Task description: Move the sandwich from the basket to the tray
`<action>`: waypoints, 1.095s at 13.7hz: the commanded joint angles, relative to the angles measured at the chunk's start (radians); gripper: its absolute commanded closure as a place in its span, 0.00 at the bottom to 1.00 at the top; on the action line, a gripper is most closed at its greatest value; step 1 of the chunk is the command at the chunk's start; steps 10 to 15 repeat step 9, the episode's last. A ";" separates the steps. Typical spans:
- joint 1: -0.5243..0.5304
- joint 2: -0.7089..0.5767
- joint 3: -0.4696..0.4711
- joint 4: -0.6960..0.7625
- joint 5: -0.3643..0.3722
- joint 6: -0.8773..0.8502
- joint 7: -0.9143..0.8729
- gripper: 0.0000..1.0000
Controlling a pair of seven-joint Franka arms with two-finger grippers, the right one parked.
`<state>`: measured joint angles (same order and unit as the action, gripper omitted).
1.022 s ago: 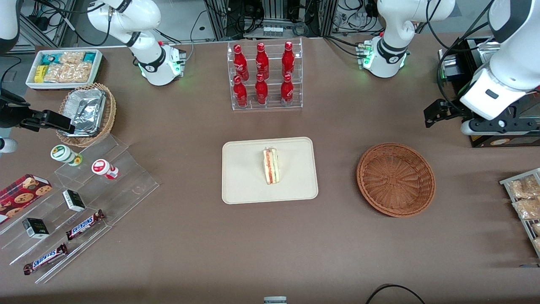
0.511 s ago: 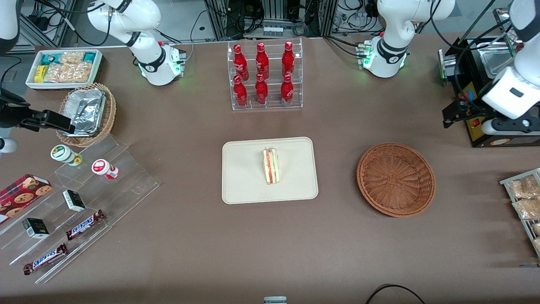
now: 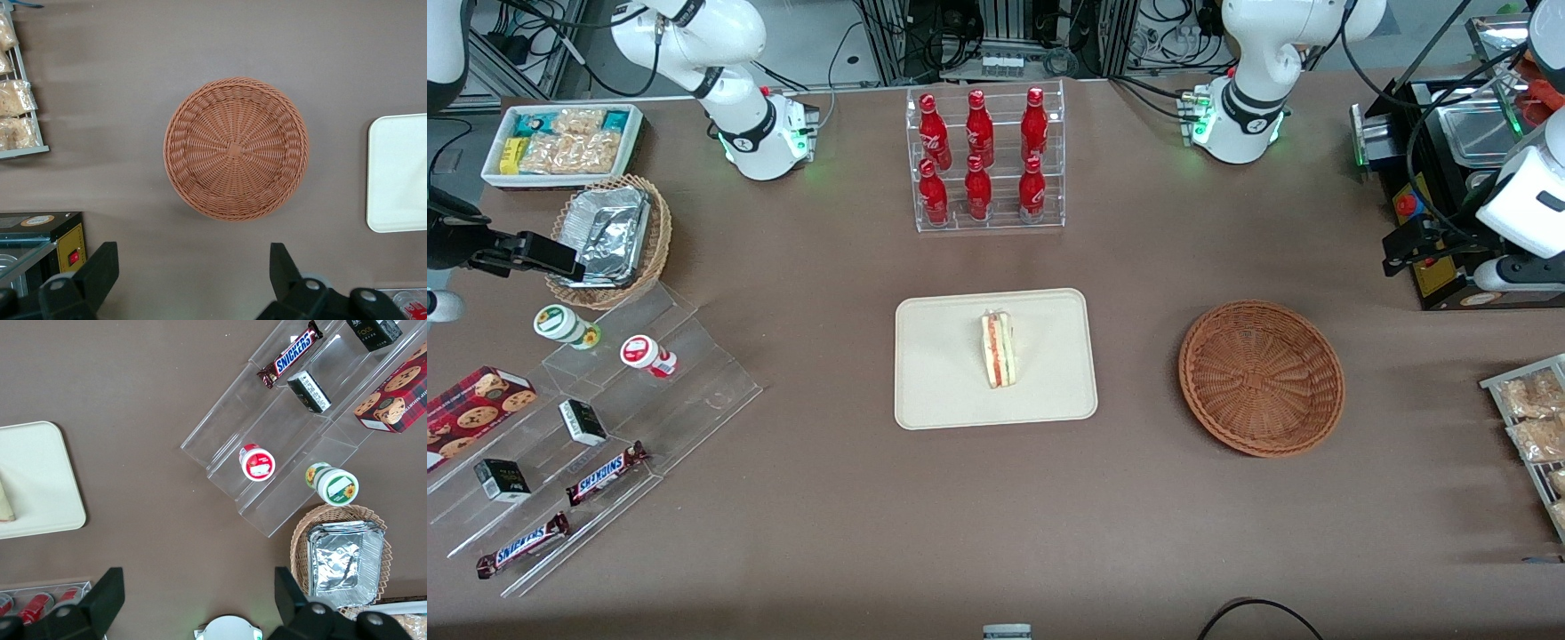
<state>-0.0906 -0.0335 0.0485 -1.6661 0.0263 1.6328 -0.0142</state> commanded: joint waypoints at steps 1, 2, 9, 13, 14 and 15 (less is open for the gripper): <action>0.094 0.014 -0.104 0.037 0.001 -0.027 0.002 0.00; 0.094 0.015 -0.104 0.043 0.001 -0.025 -0.003 0.00; 0.085 0.026 -0.101 0.097 -0.005 -0.054 -0.001 0.00; 0.085 0.026 -0.101 0.097 -0.005 -0.054 -0.001 0.00; 0.085 0.026 -0.101 0.097 -0.005 -0.054 -0.001 0.00; 0.085 0.026 -0.101 0.097 -0.005 -0.054 -0.001 0.00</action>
